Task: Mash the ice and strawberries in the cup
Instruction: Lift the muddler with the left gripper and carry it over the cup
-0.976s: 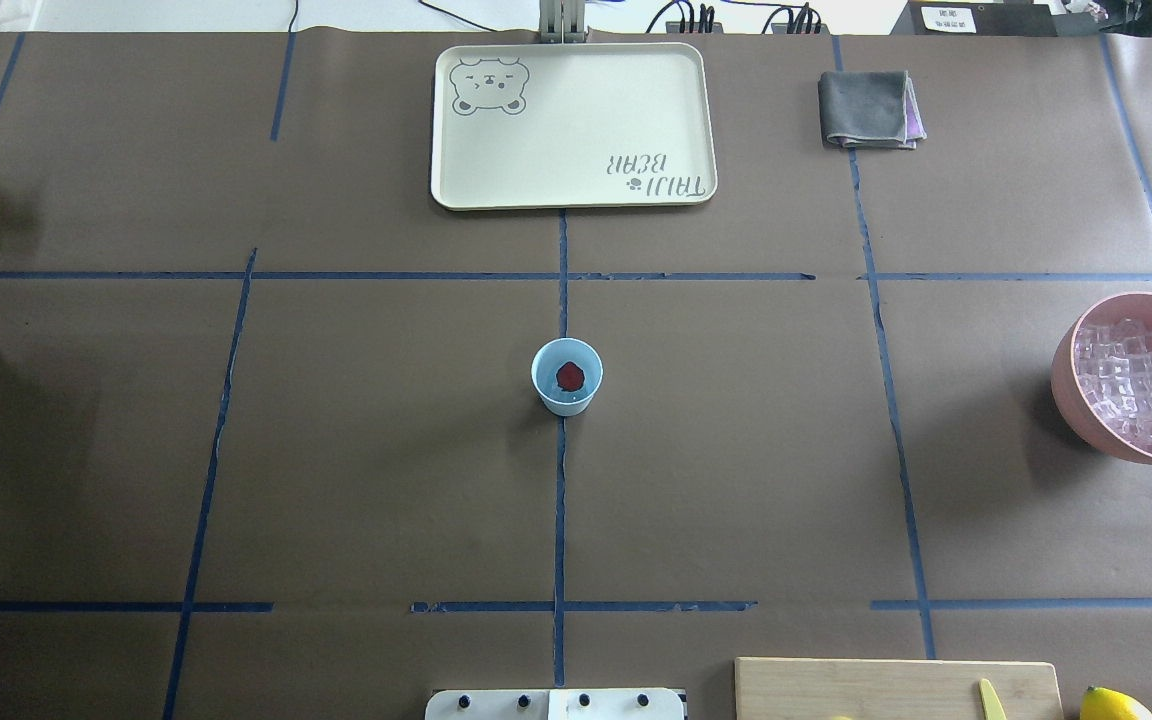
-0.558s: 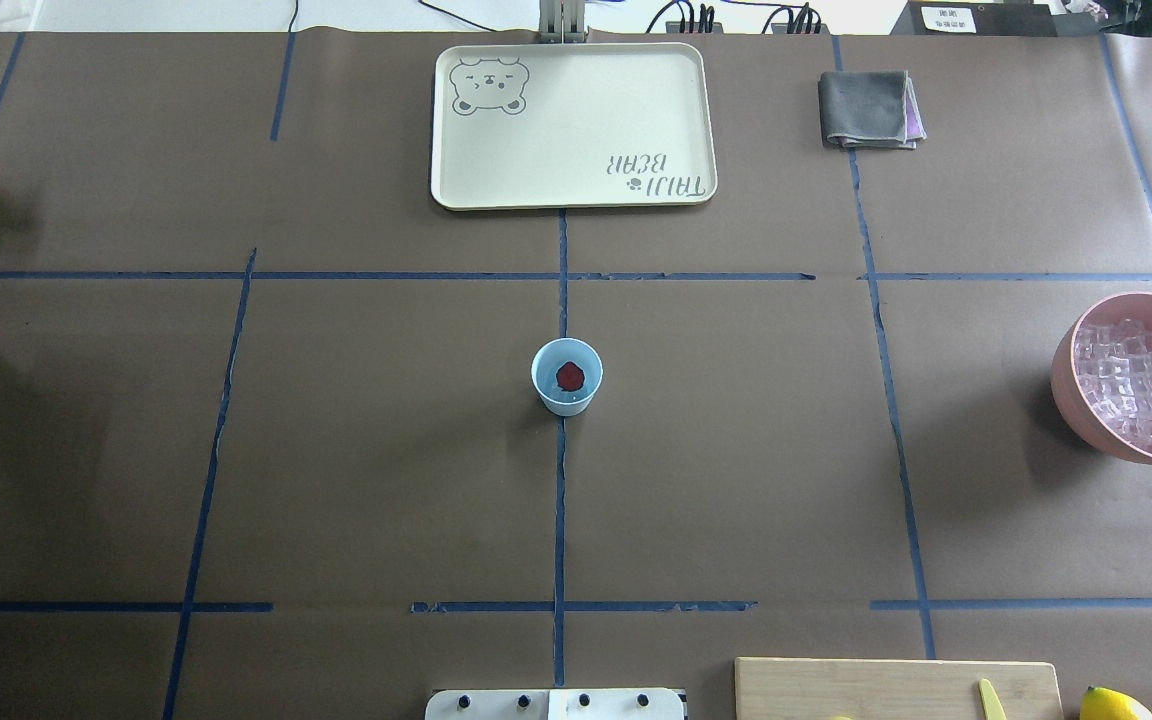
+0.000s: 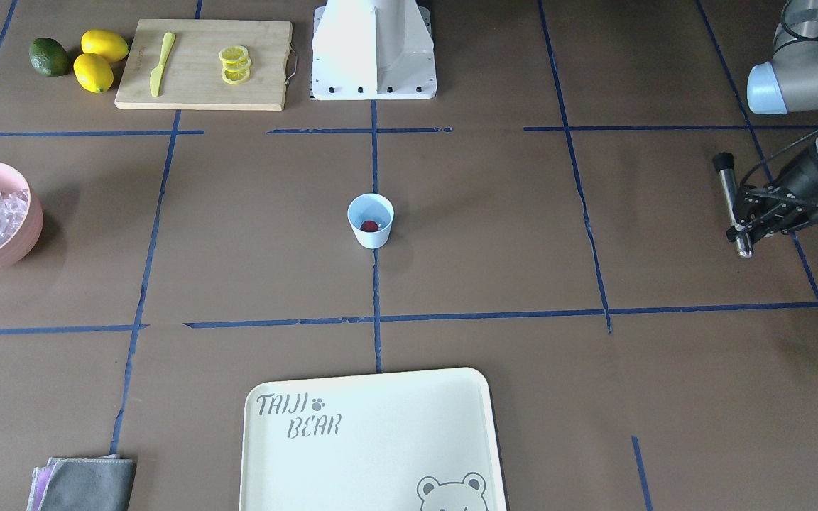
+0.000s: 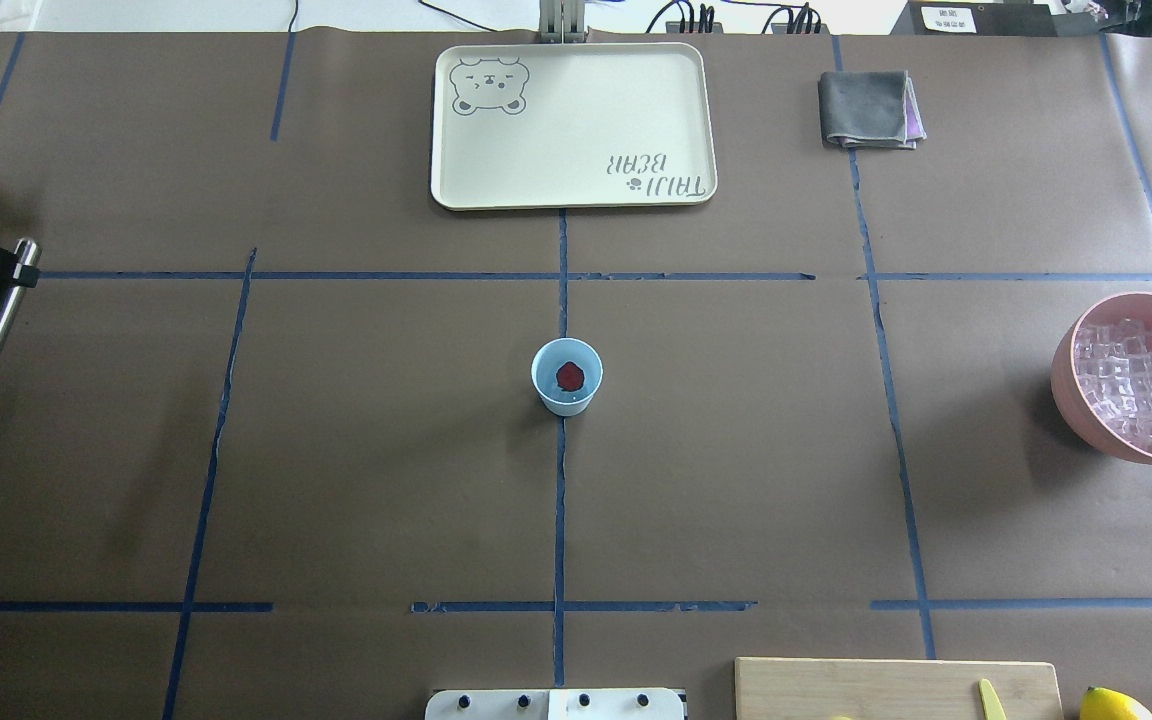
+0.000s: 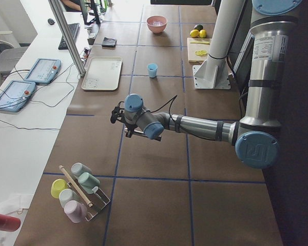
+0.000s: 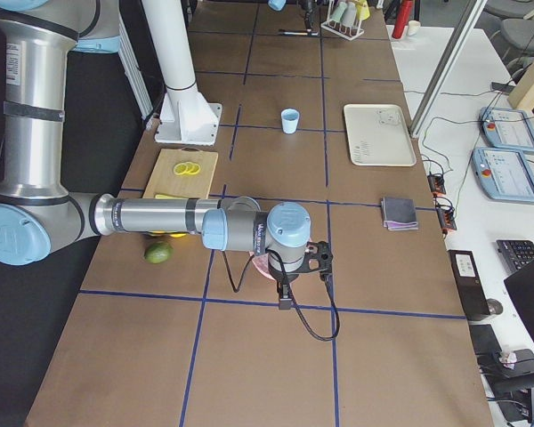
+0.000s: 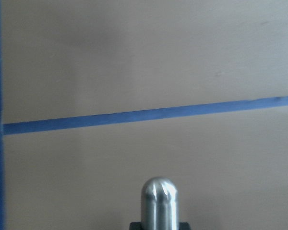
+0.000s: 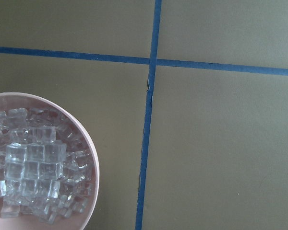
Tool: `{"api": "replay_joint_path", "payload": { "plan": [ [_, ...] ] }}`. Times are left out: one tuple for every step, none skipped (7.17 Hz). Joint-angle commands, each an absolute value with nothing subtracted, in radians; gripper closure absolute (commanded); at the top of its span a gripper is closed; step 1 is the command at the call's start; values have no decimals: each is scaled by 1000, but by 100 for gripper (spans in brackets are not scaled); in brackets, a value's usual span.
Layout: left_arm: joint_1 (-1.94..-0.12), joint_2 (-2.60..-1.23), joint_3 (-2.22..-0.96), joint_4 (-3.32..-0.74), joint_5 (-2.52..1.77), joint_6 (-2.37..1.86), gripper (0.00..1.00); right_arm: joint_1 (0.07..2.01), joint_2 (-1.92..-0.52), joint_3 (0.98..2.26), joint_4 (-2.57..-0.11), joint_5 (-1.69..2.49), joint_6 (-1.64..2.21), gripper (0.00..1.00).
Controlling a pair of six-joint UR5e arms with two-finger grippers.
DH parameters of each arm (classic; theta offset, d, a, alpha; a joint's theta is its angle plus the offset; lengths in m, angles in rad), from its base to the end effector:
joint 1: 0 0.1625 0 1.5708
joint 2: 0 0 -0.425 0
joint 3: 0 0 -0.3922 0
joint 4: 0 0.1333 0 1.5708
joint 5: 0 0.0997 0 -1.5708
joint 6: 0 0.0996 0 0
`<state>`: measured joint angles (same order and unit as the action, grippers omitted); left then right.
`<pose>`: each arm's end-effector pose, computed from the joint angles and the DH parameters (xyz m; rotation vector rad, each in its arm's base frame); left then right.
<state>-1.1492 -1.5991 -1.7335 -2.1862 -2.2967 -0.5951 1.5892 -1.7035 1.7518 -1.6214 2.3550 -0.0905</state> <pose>0.1514 -0.5018 0.4925 0.3379 0.9705 0.1345 0.0710 -0.4338 0.6356 0.0405 -0.7833 -0.0675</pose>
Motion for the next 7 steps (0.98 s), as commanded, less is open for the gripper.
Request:
{"api": "replay_joint_path", "payload": {
  "plan": [
    [-1146, -1627, -1946, -2178, -2202, -603, 100, 1589, -1706, 1779, -1621, 2365, -91, 1],
    [-1128, -1664, -2007, -2207, -2054, -682, 100, 1589, -1706, 1785, -1621, 2373, -91, 1],
    [-1068, -1698, -2016, -2308, -1980, -760, 100, 1589, -1704, 1783, -1623, 2376, -91, 1],
    [-967, -1735, -2013, -2427, -1806, -834, 100, 1589, -1704, 1775, -1624, 2376, -92, 1],
    [-878, -1753, -2008, -2510, -1640, -833, 100, 1589, -1703, 1770, -1623, 2385, -94, 1],
    [-814, -1752, -2003, -2611, -1477, -827, 100, 1589, -1703, 1772, -1623, 2399, -94, 1],
    [-739, -1753, -2000, -2666, -1353, -810, 100, 1588, -1694, 1770, -1623, 2401, -94, 1]
  ]
}}
